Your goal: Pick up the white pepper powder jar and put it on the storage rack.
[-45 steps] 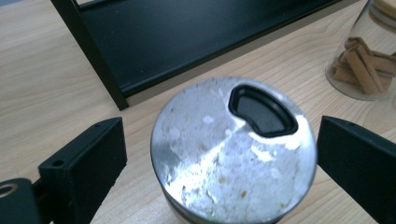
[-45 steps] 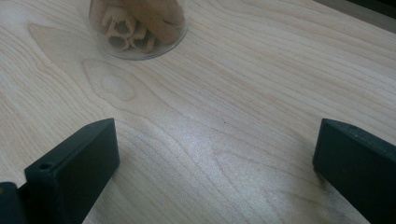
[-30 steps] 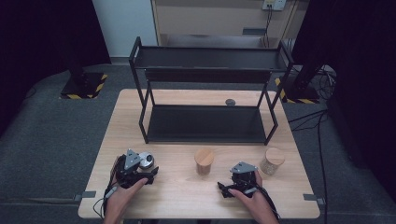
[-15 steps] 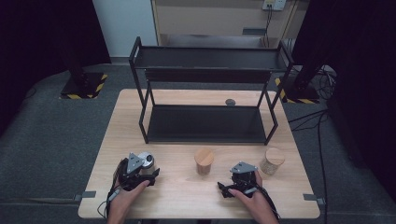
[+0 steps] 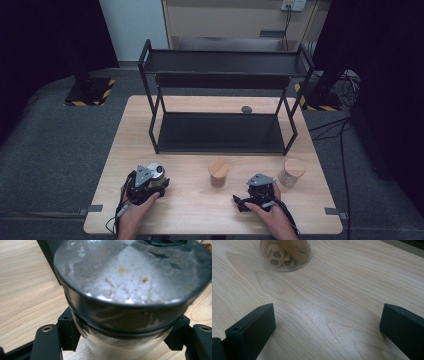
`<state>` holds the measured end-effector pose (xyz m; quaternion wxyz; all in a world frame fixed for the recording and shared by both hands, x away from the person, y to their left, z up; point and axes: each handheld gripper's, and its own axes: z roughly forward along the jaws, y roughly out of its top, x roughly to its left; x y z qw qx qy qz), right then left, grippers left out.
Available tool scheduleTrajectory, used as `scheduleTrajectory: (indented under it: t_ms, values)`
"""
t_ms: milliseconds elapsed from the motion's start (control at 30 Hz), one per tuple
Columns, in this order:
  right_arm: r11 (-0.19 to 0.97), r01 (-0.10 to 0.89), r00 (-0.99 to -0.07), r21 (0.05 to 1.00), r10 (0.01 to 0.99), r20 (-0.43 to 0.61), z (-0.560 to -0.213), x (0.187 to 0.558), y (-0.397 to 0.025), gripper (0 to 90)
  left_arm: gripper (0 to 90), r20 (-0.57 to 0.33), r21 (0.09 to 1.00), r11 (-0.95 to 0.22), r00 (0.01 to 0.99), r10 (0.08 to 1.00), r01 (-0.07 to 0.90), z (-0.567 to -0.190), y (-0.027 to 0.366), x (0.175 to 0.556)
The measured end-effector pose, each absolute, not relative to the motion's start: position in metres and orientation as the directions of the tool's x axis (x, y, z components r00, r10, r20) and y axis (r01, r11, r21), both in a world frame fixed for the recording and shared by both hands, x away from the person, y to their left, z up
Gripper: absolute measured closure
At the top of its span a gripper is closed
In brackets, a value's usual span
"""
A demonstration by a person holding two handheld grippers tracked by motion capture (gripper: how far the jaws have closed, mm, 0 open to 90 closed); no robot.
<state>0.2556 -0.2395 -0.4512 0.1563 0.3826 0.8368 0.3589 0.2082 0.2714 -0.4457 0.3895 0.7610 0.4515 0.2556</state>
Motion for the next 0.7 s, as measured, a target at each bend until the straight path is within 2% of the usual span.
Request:
scheduleTrajectory:
  t_ms: [700]
  values:
    - [0.449, 0.528, -0.658, 0.720, 0.753, 0.013, -0.451, 0.256, -0.240, 0.4, 28.7, 0.058, 0.823, -0.317, 0.485, 0.872, 0.472, -0.427, 0.259, 0.209]
